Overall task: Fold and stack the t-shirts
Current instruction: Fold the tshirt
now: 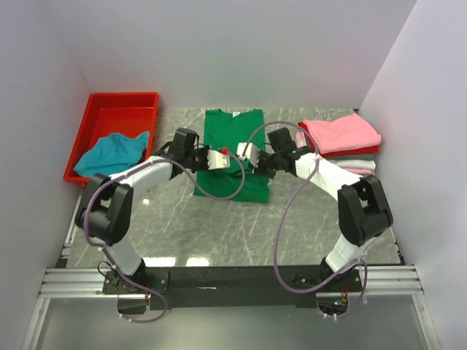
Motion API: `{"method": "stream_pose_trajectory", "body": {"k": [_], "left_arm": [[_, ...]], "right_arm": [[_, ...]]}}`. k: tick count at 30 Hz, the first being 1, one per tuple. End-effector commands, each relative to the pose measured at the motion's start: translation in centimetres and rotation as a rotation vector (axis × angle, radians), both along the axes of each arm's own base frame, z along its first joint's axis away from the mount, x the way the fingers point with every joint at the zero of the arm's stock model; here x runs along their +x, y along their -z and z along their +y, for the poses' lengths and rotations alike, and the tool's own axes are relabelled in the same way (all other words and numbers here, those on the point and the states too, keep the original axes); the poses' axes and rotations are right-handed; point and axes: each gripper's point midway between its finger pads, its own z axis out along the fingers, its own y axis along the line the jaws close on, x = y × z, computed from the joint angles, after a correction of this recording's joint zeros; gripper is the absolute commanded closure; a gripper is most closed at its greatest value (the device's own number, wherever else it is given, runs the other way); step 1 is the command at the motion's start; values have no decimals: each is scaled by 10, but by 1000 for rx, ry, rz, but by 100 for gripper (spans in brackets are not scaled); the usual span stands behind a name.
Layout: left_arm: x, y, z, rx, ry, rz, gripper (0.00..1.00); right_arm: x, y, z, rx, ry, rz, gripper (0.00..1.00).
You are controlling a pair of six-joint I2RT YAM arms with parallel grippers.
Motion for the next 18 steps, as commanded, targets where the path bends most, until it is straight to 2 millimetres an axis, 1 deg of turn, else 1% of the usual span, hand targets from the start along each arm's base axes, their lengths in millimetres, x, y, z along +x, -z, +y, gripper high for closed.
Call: {"method": "stream_pose_trajectory", "body": {"k": [1,2,3,4,6,7,8,9,11,12,14,15,17,18], "left_arm": [[31,-26,-12,-76,50,-64,100],[37,-19,-12,-78,44,-50,100],[42,-18,-10,-82,41,-42,100],[51,-17,-11,-79,43,-42,100],[58,-12,-10,-65,39,-29,100],[66,-17,-11,-64,36,-46,100],[70,-11,-10,-61,31,-38,100],[73,-11,-9,-64,27,-39,100],[82,-13,-9,-78,15,-45,100],[86,-16,-8,-84,12,-51,100],[89,-13,-7,-87,9,-44,100],[91,-11,-6,-88,5,-43,100],[93,-8,-6,-90,1,-40,100],[94,-9,-6,-89,3,-44,100]], "right_arm": [[43,-30,1,58,85,-76,100],[50,-25,-1,49,100,-71,100],[53,-24,-1,46,106,-68,100],[62,-24,-1,46,114,-73,100],[72,-24,-1,49,132,-77,100],[80,-24,1,50,139,-78,100],[84,-25,2,54,150,-78,100],[88,-24,2,53,158,-79,100],[97,-25,5,56,166,-83,100],[103,-29,7,61,170,-93,100],[108,-22,8,54,176,-82,100],[113,-25,9,55,182,-88,100],[117,-19,9,47,189,-78,100],[120,-21,9,49,193,-85,100]]}}
